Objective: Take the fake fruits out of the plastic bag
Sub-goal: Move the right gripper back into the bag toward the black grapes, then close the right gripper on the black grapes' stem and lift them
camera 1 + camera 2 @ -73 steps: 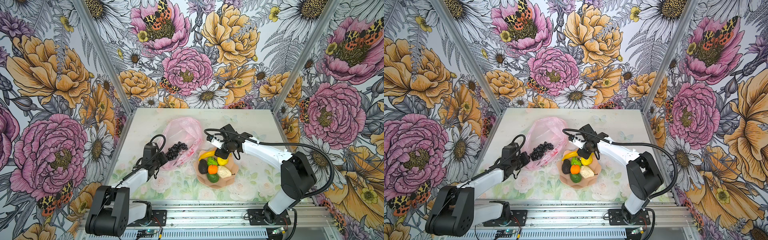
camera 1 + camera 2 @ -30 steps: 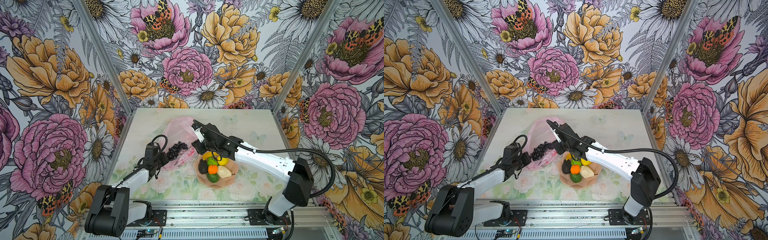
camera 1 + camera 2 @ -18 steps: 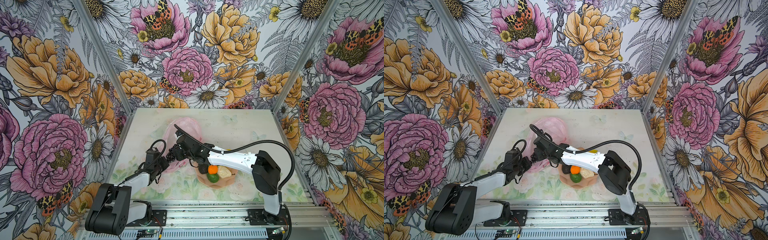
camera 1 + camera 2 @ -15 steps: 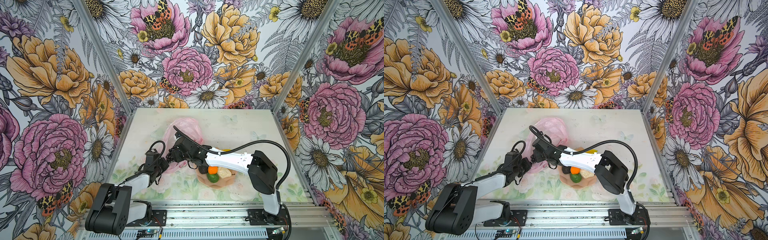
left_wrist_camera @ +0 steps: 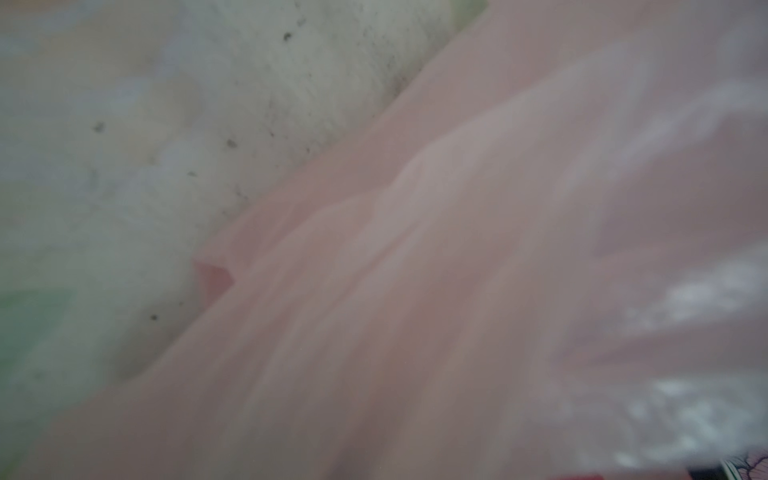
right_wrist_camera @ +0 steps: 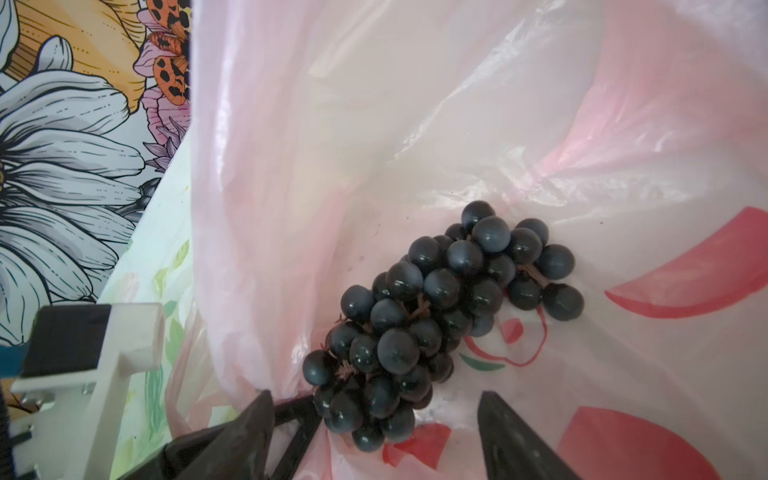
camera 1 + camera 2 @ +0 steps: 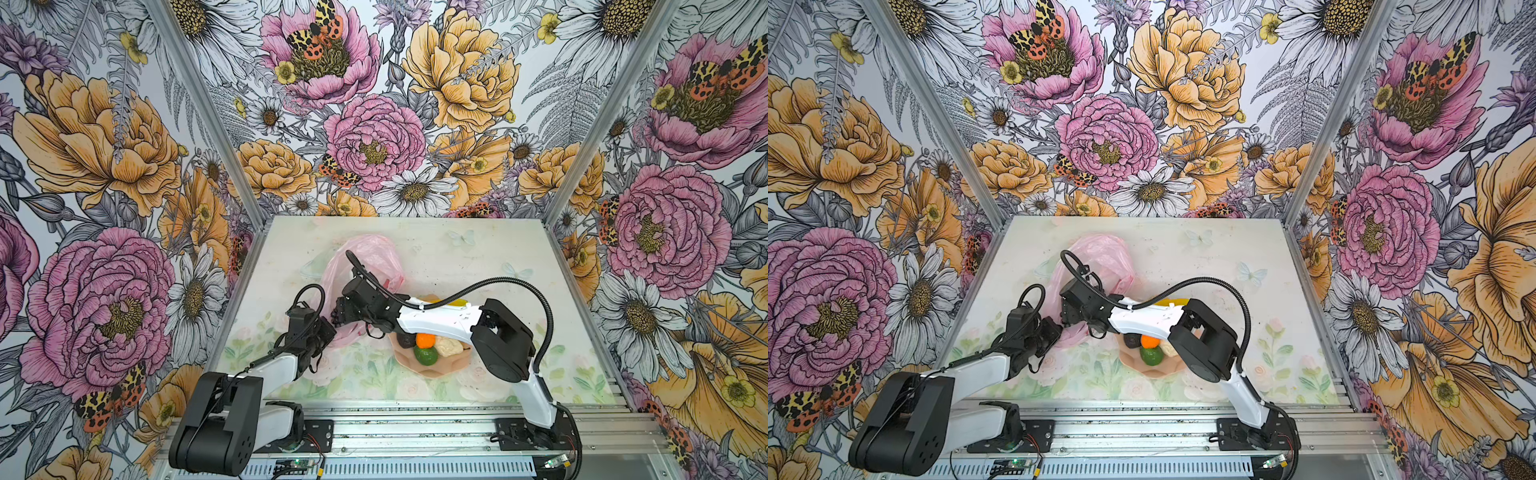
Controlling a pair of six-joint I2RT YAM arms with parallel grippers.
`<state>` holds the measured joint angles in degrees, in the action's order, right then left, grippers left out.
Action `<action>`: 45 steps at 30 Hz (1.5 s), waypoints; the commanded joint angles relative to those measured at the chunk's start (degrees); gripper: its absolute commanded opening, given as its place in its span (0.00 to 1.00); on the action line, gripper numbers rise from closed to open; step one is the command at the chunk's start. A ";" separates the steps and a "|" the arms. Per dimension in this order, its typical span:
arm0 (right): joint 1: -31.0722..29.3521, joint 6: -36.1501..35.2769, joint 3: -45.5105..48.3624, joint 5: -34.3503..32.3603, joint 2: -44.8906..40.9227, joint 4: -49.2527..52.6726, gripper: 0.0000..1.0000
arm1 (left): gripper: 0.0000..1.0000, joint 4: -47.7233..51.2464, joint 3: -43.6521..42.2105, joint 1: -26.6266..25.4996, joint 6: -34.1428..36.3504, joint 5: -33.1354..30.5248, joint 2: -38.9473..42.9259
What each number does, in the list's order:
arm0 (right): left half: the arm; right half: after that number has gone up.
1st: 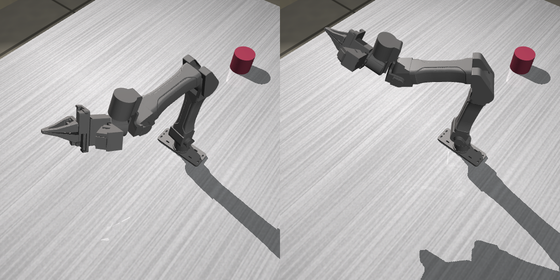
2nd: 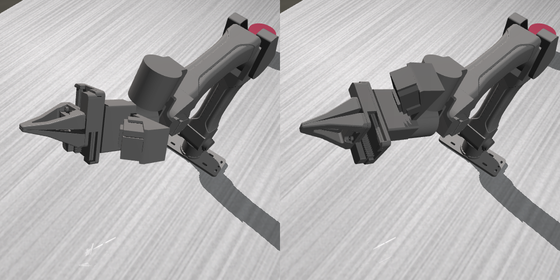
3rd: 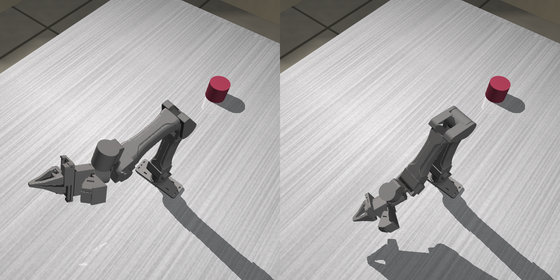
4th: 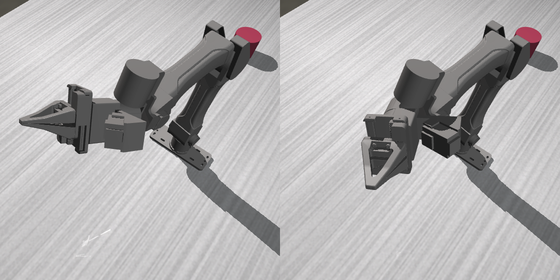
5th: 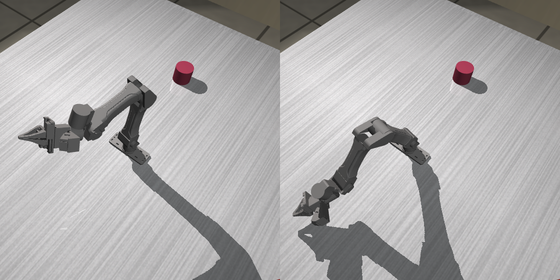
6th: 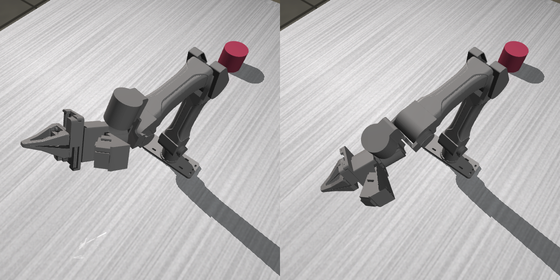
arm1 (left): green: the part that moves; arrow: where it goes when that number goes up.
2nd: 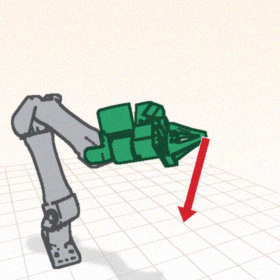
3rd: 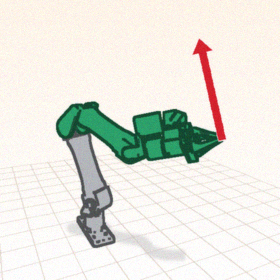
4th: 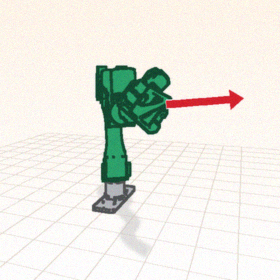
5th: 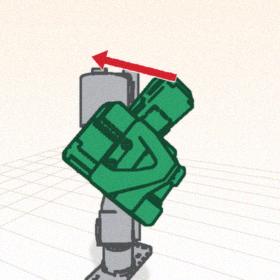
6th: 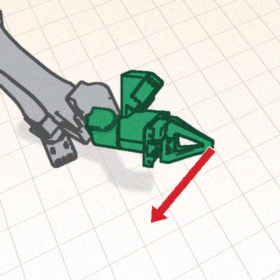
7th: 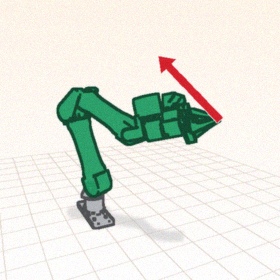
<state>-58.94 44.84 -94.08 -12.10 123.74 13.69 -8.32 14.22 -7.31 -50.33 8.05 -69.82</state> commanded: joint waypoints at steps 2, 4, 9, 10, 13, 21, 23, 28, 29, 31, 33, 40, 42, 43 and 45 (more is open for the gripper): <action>-0.54 5.18 -2.89 -2.05 3.20 -1.48 0.82 | 0.00 1.47 -1.52 0.26 -2.15 -0.61 2.69; -0.72 5.90 -3.42 -2.06 4.00 -1.44 0.82 | 0.00 1.71 -2.04 -0.36 -2.83 -1.04 3.89; -1.31 6.92 -4.16 -2.24 5.66 -1.32 0.82 | 0.00 2.15 -2.40 -1.80 -3.44 -1.54 5.99; -1.29 6.93 -4.47 -2.08 6.14 -1.33 0.83 | 0.00 2.16 -2.43 -2.09 -3.60 -1.67 6.25; -1.35 7.19 -5.53 -1.62 7.51 -0.77 0.83 | 0.00 2.33 -2.51 -2.81 -3.85 -2.31 7.19; -1.80 7.07 -10.20 -1.11 12.07 1.94 0.84 | 0.00 2.92 -2.65 -4.28 -3.82 -2.74 9.68; -1.86 6.76 -11.31 -1.46 13.02 2.61 0.84 | 0.00 2.91 -2.64 -4.67 -3.77 -2.70 10.31; -1.71 6.17 -13.63 -1.90 15.35 3.97 0.82 | 0.00 3.06 -2.61 -6.61 -3.84 -3.85 11.73; -1.71 6.06 -14.09 -1.95 15.77 4.21 0.81 | 0.00 3.13 -2.53 -7.03 -3.82 -4.17 11.91; -1.68 5.81 -14.70 -1.96 16.50 4.33 0.78 | 0.00 3.50 -2.31 -7.39 -3.65 -4.58 11.99; -1.45 5.70 -15.03 -1.94 17.00 4.46 0.73 | 0.00 3.53 -2.33 -7.59 -3.64 -4.74 12.02; -0.89 3.29 -15.96 -1.75 16.02 4.13 0.60 | 0.00 4.25 -1.85 -7.98 -2.99 -5.66 11.75; -0.85 2.03 -15.97 -1.70 14.84 3.72 0.54 | 0.00 4.94 -1.44 -7.89 -2.30 -6.09 11.55; -0.85 1.22 -15.83 -1.50 14.08 3.22 0.51 | 0.00 5.46 -1.15 -7.70 -1.85 -6.34 11.40; -0.90 -0.29 -15.85 -1.11 12.90 2.39 0.44 | 0.00 6.29 -0.30 -7.13 -0.78 -6.32 10.92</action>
<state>-59.92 47.31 -108.73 -13.74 138.65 16.75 -3.73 12.36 -14.83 -53.36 3.42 -58.61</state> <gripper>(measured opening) 0.458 0.050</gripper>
